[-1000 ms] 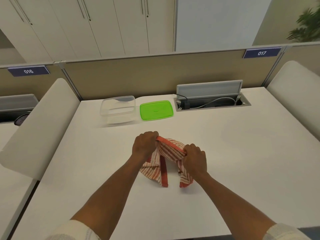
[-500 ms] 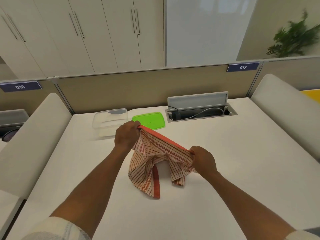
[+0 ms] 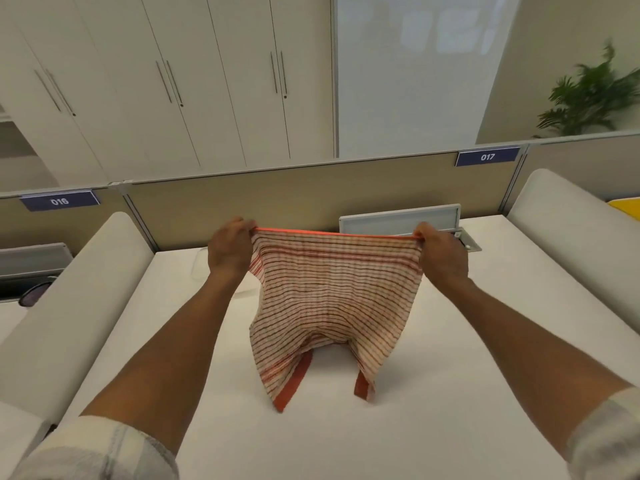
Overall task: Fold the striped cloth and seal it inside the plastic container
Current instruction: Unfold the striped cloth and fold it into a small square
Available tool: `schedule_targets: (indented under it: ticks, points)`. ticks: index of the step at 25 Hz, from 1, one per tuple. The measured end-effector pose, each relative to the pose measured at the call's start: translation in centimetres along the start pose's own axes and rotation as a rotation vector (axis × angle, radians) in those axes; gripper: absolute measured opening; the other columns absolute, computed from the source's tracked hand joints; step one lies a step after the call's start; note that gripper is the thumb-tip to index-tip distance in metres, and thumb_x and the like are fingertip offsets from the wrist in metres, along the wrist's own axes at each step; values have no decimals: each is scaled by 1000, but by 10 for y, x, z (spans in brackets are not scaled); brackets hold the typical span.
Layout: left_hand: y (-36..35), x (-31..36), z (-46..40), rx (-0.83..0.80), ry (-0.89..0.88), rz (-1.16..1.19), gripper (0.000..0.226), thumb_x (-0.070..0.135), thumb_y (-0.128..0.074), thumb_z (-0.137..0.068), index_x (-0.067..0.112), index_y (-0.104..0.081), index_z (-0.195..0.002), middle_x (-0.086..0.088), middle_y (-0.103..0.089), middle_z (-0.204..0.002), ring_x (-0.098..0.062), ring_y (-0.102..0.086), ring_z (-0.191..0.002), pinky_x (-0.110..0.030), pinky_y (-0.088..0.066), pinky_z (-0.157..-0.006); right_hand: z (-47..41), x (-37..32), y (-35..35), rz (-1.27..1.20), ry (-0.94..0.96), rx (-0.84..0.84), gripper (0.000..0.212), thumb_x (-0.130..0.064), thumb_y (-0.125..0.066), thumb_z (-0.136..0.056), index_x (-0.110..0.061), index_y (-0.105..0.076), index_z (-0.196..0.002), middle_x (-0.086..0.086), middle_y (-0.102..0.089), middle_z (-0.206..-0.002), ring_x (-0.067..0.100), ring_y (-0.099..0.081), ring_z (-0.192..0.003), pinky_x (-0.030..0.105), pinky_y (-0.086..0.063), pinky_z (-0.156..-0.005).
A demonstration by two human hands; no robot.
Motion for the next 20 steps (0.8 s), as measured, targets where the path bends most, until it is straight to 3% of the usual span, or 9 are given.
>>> schedule_targets:
  ticks: [2,7,12,16,18,20]
  points:
    - [8,4,-14,53,27,19,24,14,-48,-93,15,-72,-96,-9,-68,-90,-32,-62,-77,-33,-43,-63,-24,-9,10,5,18,49,9,-21,-60,-90,-24,-52,-87,6,-65,-74,23,-50,-57,32,-43,-56]
    - [30,9,-51,179,20,15,25,19,-48,-93,16,-73,-97,-14,-72,-91,-38,-64,-76,-35,-45,-62,-75,-24,34,-35,50,186,7,-12,-56,-89,-18,-58,-88,11,-66,-74,23,-43,-56,24,-29,-53]
    - [52,9,-63,302,-72,140,25,24,-53,-94,11,-74,-99,-12,-74,-93,-29,-66,-76,-33,-49,-65,-94,-32,56,-88,98,292,9,-26,-59,-93,-18,-59,-97,8,-70,-84,24,-60,-66,27,-43,-61]
    - [59,-11,-47,295,-89,243,23,16,-56,-86,14,-76,-98,-12,-77,-86,-31,-68,-73,-30,-46,-66,-70,-22,64,-208,112,387,9,-24,-57,-92,-18,-64,-95,8,-72,-84,25,-65,-69,28,-47,-60]
    - [55,-24,-23,220,-87,368,19,11,-63,-83,19,-77,-93,-7,-77,-82,-21,-70,-73,-23,-46,-65,-45,-8,58,-259,52,370,12,-15,-56,-88,-21,-64,-92,5,-73,-83,22,-62,-68,28,-47,-58]
    - [46,-35,10,84,-27,571,25,8,-72,-79,33,-72,-82,14,-73,-75,7,-66,-72,-7,-46,-68,-13,13,45,-336,-3,275,23,-4,-55,-81,-22,-66,-89,3,-74,-85,23,-65,-74,29,-52,-63]
Point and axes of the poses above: each hand's wrist, its own z-axis away from the middle knuckle, its own y-axis out of the back of the hand, x = y × z, the point moved 1 cm from there along -z, towards the middle knuckle
